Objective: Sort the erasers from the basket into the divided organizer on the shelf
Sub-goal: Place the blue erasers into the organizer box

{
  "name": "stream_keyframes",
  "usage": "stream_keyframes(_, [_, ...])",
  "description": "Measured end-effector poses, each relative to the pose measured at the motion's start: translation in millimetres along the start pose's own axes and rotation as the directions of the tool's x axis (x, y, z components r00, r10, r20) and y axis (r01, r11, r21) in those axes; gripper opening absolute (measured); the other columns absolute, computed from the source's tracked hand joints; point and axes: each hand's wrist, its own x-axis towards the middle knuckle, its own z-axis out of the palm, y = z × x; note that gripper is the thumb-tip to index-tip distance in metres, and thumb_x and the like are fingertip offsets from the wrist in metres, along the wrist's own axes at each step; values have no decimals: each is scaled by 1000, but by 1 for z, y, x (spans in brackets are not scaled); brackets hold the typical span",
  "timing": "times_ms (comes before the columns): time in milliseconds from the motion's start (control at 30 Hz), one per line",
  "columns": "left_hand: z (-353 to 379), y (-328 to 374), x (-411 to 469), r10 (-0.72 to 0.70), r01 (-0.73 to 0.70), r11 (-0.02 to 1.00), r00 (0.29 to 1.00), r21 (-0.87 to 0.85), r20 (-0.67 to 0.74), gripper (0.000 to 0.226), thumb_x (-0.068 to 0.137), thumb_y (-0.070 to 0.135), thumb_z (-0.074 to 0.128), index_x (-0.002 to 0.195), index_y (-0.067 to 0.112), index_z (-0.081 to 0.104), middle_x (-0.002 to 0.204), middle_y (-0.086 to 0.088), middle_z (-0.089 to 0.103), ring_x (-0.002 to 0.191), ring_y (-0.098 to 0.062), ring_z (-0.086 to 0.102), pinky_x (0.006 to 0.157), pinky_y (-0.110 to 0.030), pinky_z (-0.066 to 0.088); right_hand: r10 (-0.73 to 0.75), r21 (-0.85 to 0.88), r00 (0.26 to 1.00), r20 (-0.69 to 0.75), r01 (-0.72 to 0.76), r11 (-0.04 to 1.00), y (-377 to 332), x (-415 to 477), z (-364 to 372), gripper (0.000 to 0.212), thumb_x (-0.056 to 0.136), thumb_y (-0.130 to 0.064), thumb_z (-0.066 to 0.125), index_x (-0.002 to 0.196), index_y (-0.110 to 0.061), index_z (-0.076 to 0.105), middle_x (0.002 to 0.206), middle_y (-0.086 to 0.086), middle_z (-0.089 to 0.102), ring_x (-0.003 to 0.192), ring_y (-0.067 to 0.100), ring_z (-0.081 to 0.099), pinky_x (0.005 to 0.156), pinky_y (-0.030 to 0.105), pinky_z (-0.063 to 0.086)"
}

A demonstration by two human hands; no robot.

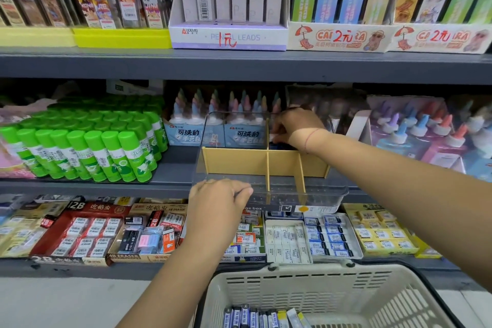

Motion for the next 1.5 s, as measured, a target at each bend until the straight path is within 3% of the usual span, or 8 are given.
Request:
stream_keyframes(400, [8, -8, -8, 145, -147, 989, 982, -4, -122, 32, 95, 39, 51, 123, 29, 63, 123, 14, 61, 119, -8, 44, 103, -27, 26, -32, 89, 999, -20, 33, 995, 9, 1, 2, 21, 88, -37, 63, 99, -20, 67, 107, 5, 65, 97, 25, 60, 86, 32, 48])
stream_keyframes(633, [27, -26, -50, 303, -309, 950, 948, -50, -96, 41, 92, 46, 39, 107, 21, 68, 101, 10, 63, 98, -9, 50, 83, -27, 39, 160, 585, 764, -625, 323, 744, -24, -139, -5, 21, 92, -22, 57, 75, -10, 63, 72, -2, 56, 68, 9, 50, 64, 18, 37])
stream_keyframes(733, [46, -49, -73, 195, -194, 981, 980, -19, 36, 33, 96, 40, 49, 120, 23, 62, 116, 7, 58, 112, -13, 49, 93, -32, 38, 76, 714, 923, -377, 237, 659, -43, -231, 67, 30, 92, -29, 51, 66, -15, 54, 62, -6, 48, 59, 6, 44, 57, 19, 35])
stream_keyframes(800, [62, -66, -87, 53, -60, 997, 991, 51, 119, 43, 95, 40, 50, 135, 24, 51, 132, 3, 50, 124, -18, 42, 104, -37, 32, 95, 739, 993, 71, -117, 664, -40, -273, 140, 33, 91, -40, 53, 64, -22, 49, 59, -7, 47, 57, 5, 44, 56, 24, 37])
stream_keyframes(933, [92, -100, -122, -201, 167, 975, 944, 149, 260, 67, 96, 47, 43, 153, 25, 15, 152, -6, 30, 137, -27, 31, 107, -42, 30, 141, 336, 532, 835, -696, 634, -23, -331, 249, 31, 85, -55, 60, 82, -25, 56, 85, -6, 56, 77, 11, 53, 68, 23, 42])
stream_keyframes(1033, [105, -110, -147, -240, 242, 970, 915, 34, 323, 72, 96, 49, 40, 152, 35, -3, 151, -6, 31, 122, -28, 51, 93, -39, 42, 278, 217, 329, 902, -905, 367, -39, -344, 281, 76, 80, -52, 68, 133, -1, 48, 133, 14, 54, 117, 26, 55, 91, 27, 44])
stream_keyframes(1167, [110, -110, -153, -232, 247, 968, 938, -30, 257, 71, 96, 48, 40, 152, 37, -2, 151, -4, 33, 117, -27, 55, 87, -35, 44, 494, 48, 211, 844, -946, 322, -84, -333, 311, 123, 62, -75, 67, 147, -1, 18, 149, 18, 30, 134, 35, 37, 102, 41, 44])
stream_keyframes(1500, [114, -117, -153, -209, 228, 971, 953, -70, 218, 68, 98, 43, 42, 153, 34, 3, 147, -2, 40, 118, -28, 54, 88, -34, 44, 703, 6, 205, 681, -962, 274, -118, -329, 327, 103, 57, -66, 78, 130, -9, 32, 136, 15, 38, 125, 33, 41, 106, 46, 34])
